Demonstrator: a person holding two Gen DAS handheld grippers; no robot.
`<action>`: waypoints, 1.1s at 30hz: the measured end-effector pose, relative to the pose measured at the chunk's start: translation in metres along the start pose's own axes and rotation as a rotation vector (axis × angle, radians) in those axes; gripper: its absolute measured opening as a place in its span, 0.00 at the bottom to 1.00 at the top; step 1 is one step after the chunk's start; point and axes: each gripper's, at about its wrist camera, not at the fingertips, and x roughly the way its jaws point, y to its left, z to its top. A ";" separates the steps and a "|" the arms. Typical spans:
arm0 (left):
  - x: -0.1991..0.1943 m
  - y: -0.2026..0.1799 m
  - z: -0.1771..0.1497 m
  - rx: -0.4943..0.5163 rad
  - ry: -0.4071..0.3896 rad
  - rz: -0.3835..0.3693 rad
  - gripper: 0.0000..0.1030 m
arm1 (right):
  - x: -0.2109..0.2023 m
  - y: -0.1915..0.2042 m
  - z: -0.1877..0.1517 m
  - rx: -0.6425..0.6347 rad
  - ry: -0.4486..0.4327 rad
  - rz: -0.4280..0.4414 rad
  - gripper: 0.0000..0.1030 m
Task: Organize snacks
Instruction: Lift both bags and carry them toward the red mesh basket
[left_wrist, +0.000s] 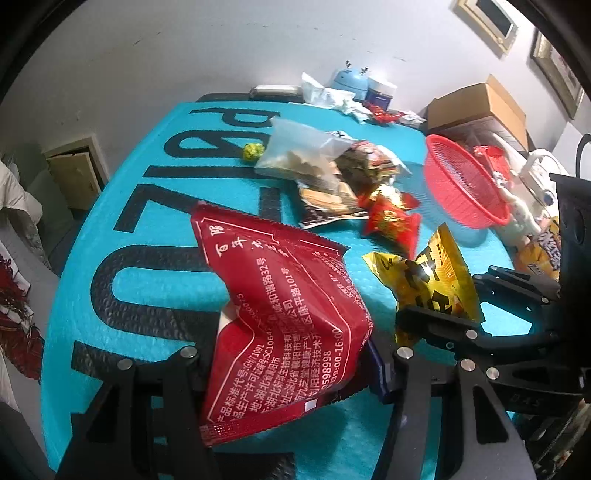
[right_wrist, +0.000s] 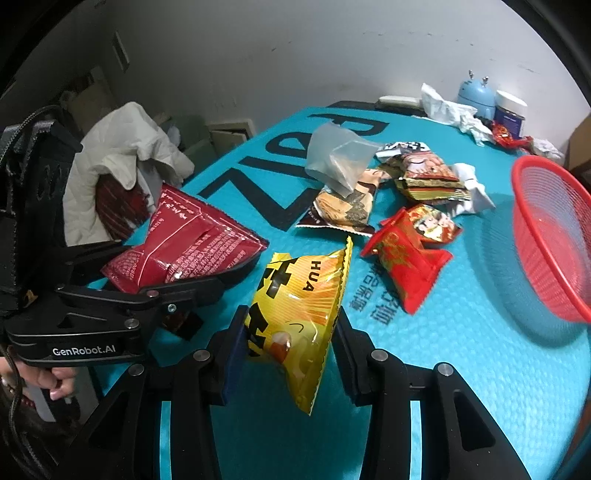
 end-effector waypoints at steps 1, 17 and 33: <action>-0.002 -0.003 -0.001 0.002 -0.005 -0.004 0.56 | -0.003 0.000 -0.002 0.001 -0.004 -0.001 0.41; -0.029 -0.068 0.002 0.109 -0.072 -0.128 0.56 | -0.071 -0.014 -0.031 0.057 -0.116 -0.080 0.41; -0.028 -0.126 0.056 0.249 -0.132 -0.248 0.56 | -0.122 -0.064 -0.013 0.130 -0.180 -0.296 0.41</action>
